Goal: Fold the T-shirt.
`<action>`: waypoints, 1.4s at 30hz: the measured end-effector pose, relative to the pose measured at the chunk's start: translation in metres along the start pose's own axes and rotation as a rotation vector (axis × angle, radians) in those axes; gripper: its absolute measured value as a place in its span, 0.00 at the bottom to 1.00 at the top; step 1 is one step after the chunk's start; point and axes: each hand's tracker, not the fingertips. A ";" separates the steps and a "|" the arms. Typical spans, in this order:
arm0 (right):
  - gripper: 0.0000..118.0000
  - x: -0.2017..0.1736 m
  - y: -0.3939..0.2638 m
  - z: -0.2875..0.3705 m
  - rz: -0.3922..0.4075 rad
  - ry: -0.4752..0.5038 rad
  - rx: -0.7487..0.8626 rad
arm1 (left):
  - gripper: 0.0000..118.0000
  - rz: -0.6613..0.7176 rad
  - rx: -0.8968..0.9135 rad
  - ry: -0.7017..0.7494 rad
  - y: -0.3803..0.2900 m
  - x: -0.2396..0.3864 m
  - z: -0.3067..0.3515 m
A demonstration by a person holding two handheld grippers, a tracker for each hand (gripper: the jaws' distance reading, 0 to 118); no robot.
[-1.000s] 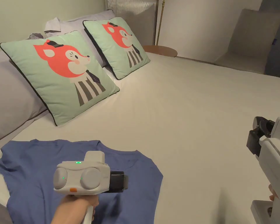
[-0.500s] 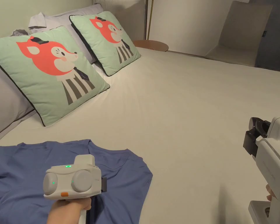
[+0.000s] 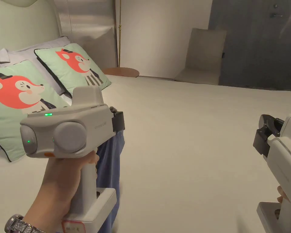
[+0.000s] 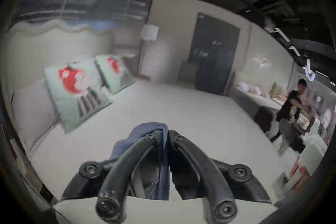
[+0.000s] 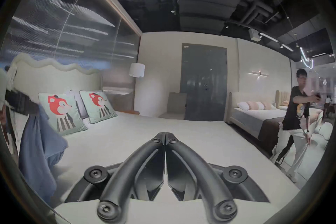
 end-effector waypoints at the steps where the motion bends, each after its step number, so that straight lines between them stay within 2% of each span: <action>1: 0.01 0.008 0.002 0.006 0.003 -0.016 0.007 | 0.02 -0.008 0.016 -0.034 0.005 0.012 -0.002; 5: 0.01 0.046 0.010 0.032 0.020 -0.108 0.031 | 0.02 -0.009 0.039 -0.229 0.011 0.073 -0.011; 10: 0.01 0.088 0.015 0.063 0.028 -0.221 0.039 | 0.02 -0.057 -0.008 -0.411 -0.014 0.153 -0.033; 14: 0.01 0.116 0.012 0.083 0.026 -0.287 0.030 | 0.02 -0.074 -0.141 -0.534 -0.065 0.211 -0.059; 18: 0.01 0.134 0.003 0.097 0.032 -0.331 0.005 | 0.02 -0.117 -0.365 -0.621 -0.146 0.253 -0.081; 21: 0.01 0.143 -0.008 0.102 0.035 -0.356 -0.027 | 0.02 -0.141 -0.545 -0.657 -0.216 0.272 -0.090; 24: 0.01 0.148 -0.017 0.103 0.028 -0.366 -0.053 | 0.02 -0.166 -0.672 -0.627 -0.266 0.279 -0.095; 28: 0.01 0.148 -0.026 0.100 0.018 -0.367 -0.074 | 0.02 -0.170 -0.790 -0.587 -0.305 0.274 -0.100; 31: 0.01 0.145 -0.031 0.095 0.016 -0.358 -0.086 | 0.03 -0.166 -0.780 -0.605 -0.305 0.267 -0.098; 32: 0.01 0.143 -0.032 0.094 0.014 -0.353 -0.088 | 0.08 -0.158 -0.768 -0.610 -0.300 0.265 -0.097; 33: 0.01 0.142 -0.032 0.093 0.011 -0.347 -0.089 | 0.21 -0.149 -0.755 -0.613 -0.292 0.263 -0.096; 34: 0.01 0.140 -0.032 0.092 0.010 -0.343 -0.088 | 0.44 -0.141 -0.735 -0.620 -0.283 0.259 -0.094; 35: 0.01 0.138 -0.031 0.092 0.011 -0.337 -0.085 | 0.75 -0.126 -0.679 -0.613 -0.270 0.252 -0.091; 36: 0.01 0.137 -0.030 0.091 0.013 -0.332 -0.082 | 0.89 -0.113 -0.623 -0.604 -0.257 0.243 -0.087; 37: 0.01 0.135 -0.028 0.091 0.014 -0.327 -0.076 | 0.93 -0.099 -0.549 -0.607 -0.237 0.231 -0.083; 39: 0.01 0.132 -0.025 0.089 0.011 -0.318 -0.063 | 0.92 -0.070 -0.389 -0.574 -0.198 0.200 -0.069; 42: 0.01 0.127 -0.021 0.084 -0.004 -0.304 -0.038 | 0.92 -0.048 -0.175 -0.411 -0.138 0.143 -0.049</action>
